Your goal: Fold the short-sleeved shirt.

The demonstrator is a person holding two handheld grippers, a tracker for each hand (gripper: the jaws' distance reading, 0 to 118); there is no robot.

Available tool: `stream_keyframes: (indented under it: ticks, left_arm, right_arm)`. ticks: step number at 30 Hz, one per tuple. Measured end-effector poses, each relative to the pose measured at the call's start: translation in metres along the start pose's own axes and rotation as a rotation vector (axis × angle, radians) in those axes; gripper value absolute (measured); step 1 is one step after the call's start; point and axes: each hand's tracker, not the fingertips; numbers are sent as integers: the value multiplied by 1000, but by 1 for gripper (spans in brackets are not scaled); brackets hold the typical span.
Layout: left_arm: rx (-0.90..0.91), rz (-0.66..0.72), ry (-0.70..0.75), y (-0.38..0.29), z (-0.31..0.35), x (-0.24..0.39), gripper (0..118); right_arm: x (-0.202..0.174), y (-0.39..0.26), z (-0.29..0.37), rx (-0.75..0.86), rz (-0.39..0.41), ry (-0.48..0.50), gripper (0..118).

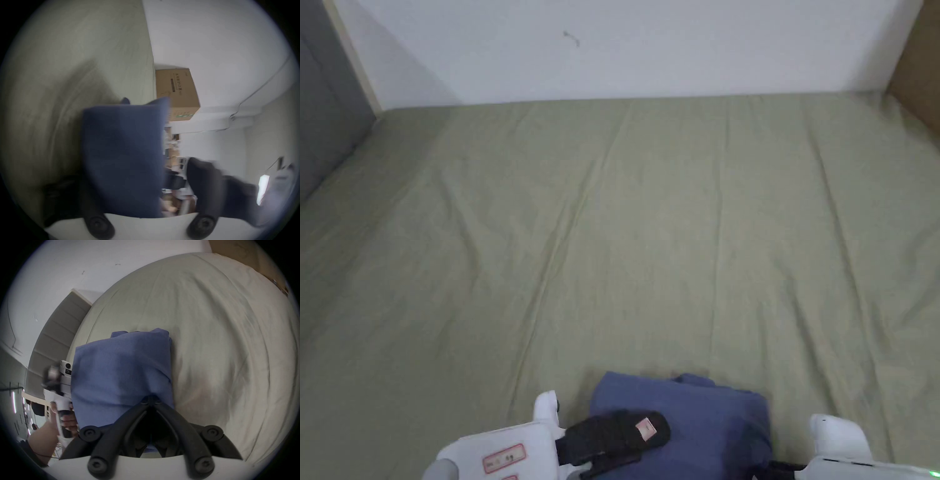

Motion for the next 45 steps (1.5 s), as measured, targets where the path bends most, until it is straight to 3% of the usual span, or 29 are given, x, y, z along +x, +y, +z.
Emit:
stream_keyframes:
  ticks: [1, 2, 3, 4, 7, 9, 14, 18, 20, 21, 23, 26, 27, 29, 30, 31, 33, 35, 38, 39, 41, 42, 44, 45]
  left_arm:
    - [-3, -74, 185, 6, 16, 7, 21]
    - [9, -43, 194, -1, 17, 2, 21]
    - [18, 15, 42, -8, 1, 2, 21]
    - [-39, -13, 133, 0, 7, 13, 22]
    - [-93, -233, 254, 38, 28, 74, 22]
    - [-125, -308, 301, 53, 46, 106, 22]
    - [-94, -425, 549, 102, 175, 177, 22]
    - [-126, -548, 926, 144, 279, 239, 22]
    - [-143, -502, 1075, 152, 321, 253, 22]
    - [-131, -481, 1148, 131, 288, 249, 22]
    - [-138, -482, 1326, 146, 334, 268, 23]
    - [-182, -579, 1615, 145, 309, 297, 23]
    - [-176, -588, 1615, 168, 347, 254, 28]
    - [-146, -569, 1562, 155, 349, 245, 86]
    - [-102, -559, 1549, 142, 350, 246, 109]
    - [-40, -564, 1528, 141, 381, 267, 116]
    - [42, -592, 1453, 117, 389, 281, 114]
    - [143, -595, 1408, 136, 414, 295, 114]
    - [294, -605, 1218, 100, 419, 307, 114]
    - [341, -605, 1144, 67, 393, 317, 114]
    - [372, -620, 947, 38, 370, 316, 102]
    - [382, -614, 908, 27, 359, 317, 84]
    - [378, -610, 888, -12, 312, 327, 10]
    - [378, -608, 880, -24, 298, 331, 1]
  right_arm:
    - [1, 0, 0, 1, -8, 3, 0]
    - [1, -1, 0, 3, -11, 11, 0]
    - [1, -1, 0, 6, -14, 2, 0]
    - [0, -1, 0, 6, -13, 7, 0]
    - [-13, -1, 15, 21, 10, -12, 0]
    - [-22, -4, 33, 102, 53, -10, 0]
    - [-41, -8, 74, 145, 102, -39, 0]
    - [-49, -13, 91, 163, 117, -51, 0]
    - [-55, -17, 93, 150, 136, -79, 0]
    - [-57, -21, 93, 148, 145, -93, 0]
    - [-60, -26, 91, 142, 151, -108, 0]
    - [-64, -31, 87, 112, 145, -120, 0]
    - [-66, -32, 87, 103, 140, -124, 0]
    - [-68, -31, 90, 93, 144, -125, 0]
    - [-71, -31, 92, 92, 158, -127, 0]
    - [-73, -30, 97, 101, 179, -133, 0]
    - [-76, -28, 104, 129, 208, -149, 0]
    - [-78, -26, 110, 155, 217, -157, 0]
    - [-79, -22, 121, 189, 210, -145, 0]
    - [-80, -22, 125, 201, 208, -141, 0]
    - [-82, -22, 133, 212, 211, -135, 0]
    - [-83, -23, 137, 215, 216, -131, 0]
    - [-84, -25, 146, 217, 231, -129, 0]
    - [-84, -27, 150, 221, 240, -129, 0]
